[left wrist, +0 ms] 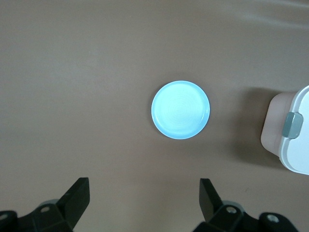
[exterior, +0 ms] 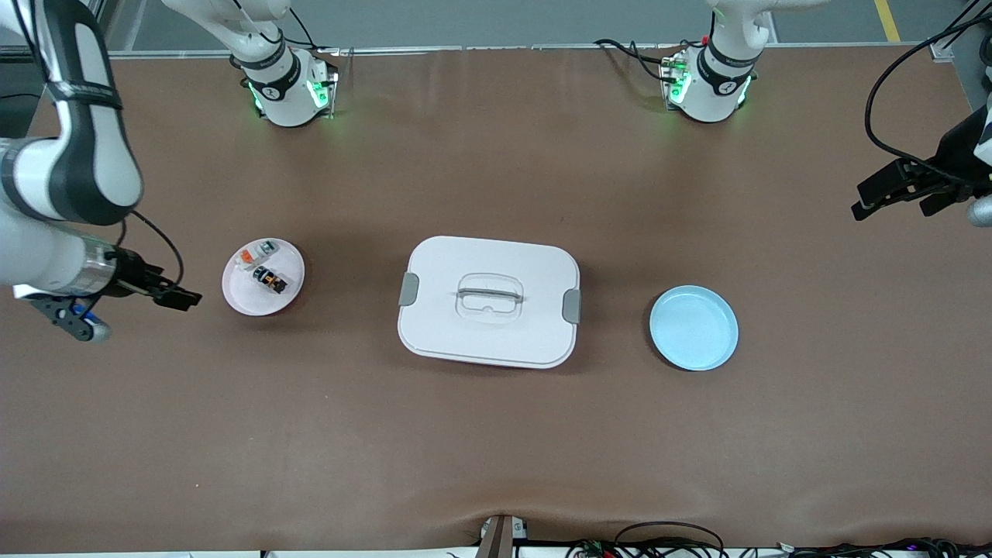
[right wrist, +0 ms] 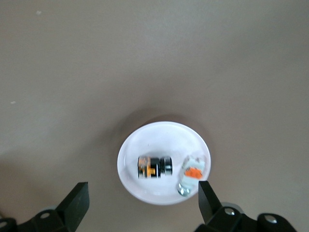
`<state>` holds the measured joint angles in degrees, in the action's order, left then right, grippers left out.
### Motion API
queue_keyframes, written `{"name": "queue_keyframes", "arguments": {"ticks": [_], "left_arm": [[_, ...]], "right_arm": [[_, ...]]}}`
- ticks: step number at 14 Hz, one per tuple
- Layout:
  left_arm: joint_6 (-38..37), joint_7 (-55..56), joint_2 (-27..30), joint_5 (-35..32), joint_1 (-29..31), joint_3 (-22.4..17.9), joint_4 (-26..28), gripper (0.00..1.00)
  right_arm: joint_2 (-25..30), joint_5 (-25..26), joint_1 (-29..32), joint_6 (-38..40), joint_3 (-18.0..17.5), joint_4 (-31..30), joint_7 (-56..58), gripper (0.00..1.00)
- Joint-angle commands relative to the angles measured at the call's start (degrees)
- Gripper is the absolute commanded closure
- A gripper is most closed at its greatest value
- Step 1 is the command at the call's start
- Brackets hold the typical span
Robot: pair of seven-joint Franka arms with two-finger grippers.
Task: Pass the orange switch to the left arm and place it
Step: 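Move the right gripper down over the white plate's orange switch, then close the right gripper on the orange-and-black switch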
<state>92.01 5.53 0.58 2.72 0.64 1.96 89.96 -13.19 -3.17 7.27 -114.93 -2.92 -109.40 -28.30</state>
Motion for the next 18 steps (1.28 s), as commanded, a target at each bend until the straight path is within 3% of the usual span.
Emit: {"name": "queue_keyframes", "arguments": {"ticks": [1, 3, 7, 10, 18], "left_arm": [[-1.0, -0.3, -0.5, -1.5, -0.2, -0.1, -1.0, 0.0], [-1.0, -0.3, -0.5, -1.5, -0.2, -0.1, -1.0, 0.0], [-1.0, -0.3, -0.7, -1.5, -0.2, -0.1, -1.0, 0.0], [-1.0, -0.3, -0.7, -1.5, -0.2, -0.1, -1.0, 0.0], [-1.0, -0.3, -0.7, -1.4, -0.1, -0.1, -1.0, 0.0]], "right_arm": [[4.0, 0.3, -0.6, -13.1, -0.2, -14.0, -2.3, 0.0], [3.8, 0.1, -0.6, -19.0, -0.2, -18.6, -3.3, 0.0], [3.5, -0.4, -1.6, -21.5, -0.2, -21.0, -7.5, 0.0], [3.2, -0.4, -3.3, -27.8, -0.2, -23.7, -7.6, 0.0], [2.3, -0.3, -4.6, -29.6, -0.2, -25.5, -7.2, 0.0]]}}
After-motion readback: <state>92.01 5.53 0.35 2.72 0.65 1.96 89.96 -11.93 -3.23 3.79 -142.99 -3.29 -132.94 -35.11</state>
